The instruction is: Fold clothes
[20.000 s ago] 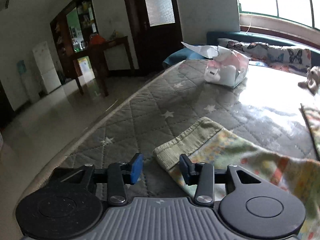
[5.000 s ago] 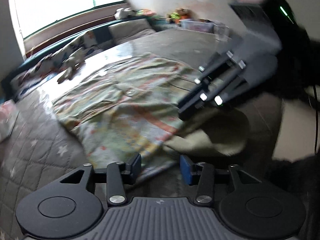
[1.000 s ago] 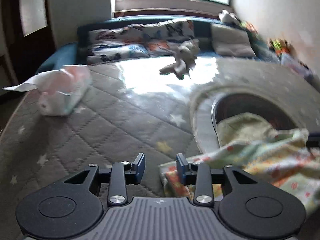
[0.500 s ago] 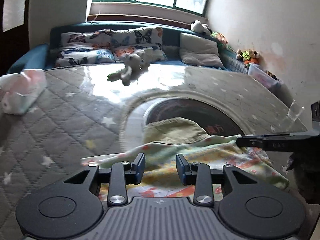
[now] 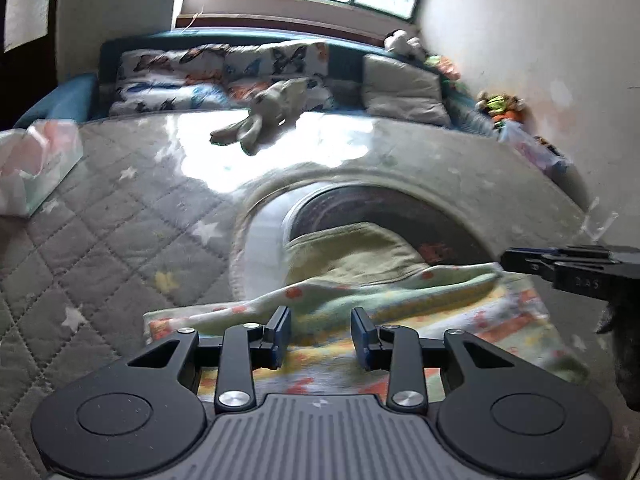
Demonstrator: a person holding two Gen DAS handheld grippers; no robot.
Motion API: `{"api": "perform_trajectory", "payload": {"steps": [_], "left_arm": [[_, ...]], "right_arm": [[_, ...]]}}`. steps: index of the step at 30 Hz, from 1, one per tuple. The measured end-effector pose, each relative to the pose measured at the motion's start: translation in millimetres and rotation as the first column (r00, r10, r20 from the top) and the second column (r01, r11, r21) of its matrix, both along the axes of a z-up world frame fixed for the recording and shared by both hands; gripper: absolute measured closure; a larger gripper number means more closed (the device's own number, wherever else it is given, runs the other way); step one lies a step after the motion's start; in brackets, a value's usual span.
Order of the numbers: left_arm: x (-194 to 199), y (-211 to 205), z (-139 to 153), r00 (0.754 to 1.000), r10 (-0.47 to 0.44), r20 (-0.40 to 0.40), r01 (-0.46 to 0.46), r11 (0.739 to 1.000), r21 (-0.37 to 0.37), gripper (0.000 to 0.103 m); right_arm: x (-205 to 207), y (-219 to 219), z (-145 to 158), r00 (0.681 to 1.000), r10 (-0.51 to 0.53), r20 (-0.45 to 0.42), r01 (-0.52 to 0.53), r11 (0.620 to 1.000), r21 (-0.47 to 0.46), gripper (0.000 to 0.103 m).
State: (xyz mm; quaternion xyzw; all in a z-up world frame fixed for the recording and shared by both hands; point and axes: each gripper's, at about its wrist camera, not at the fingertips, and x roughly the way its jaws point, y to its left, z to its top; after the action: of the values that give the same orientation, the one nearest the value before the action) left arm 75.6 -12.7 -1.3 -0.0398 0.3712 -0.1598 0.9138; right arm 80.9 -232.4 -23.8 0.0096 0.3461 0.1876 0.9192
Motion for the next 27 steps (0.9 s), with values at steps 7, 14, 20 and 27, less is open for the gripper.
{"api": "perform_trajectory", "payload": {"steps": [7, 14, 20, 27], "left_arm": [[-14.6, -28.1, 1.8, 0.992, -0.128, 0.010, 0.128, 0.992, -0.015, 0.067], [-35.9, -43.7, -11.1, 0.972, -0.235, 0.015, 0.235, 0.972, 0.004, 0.066], [-52.4, -47.9, -16.3, 0.964, -0.264, 0.035, 0.264, 0.964, 0.017, 0.065], [-64.6, -42.2, -11.7, 0.968, -0.243, 0.056, 0.243, 0.970, 0.020, 0.061]], "right_arm": [[14.3, 39.1, -6.3, 0.986, 0.155, -0.061, -0.154, 0.988, 0.020, 0.091], [36.6, 56.7, -24.2, 0.983, 0.157, -0.100, -0.159, 0.987, -0.012, 0.091], [43.5, 54.9, -24.3, 0.983, 0.149, -0.106, -0.150, 0.989, -0.003, 0.089], [21.7, 60.6, -3.9, 0.976, 0.207, -0.066, -0.207, 0.978, -0.004, 0.084]]}}
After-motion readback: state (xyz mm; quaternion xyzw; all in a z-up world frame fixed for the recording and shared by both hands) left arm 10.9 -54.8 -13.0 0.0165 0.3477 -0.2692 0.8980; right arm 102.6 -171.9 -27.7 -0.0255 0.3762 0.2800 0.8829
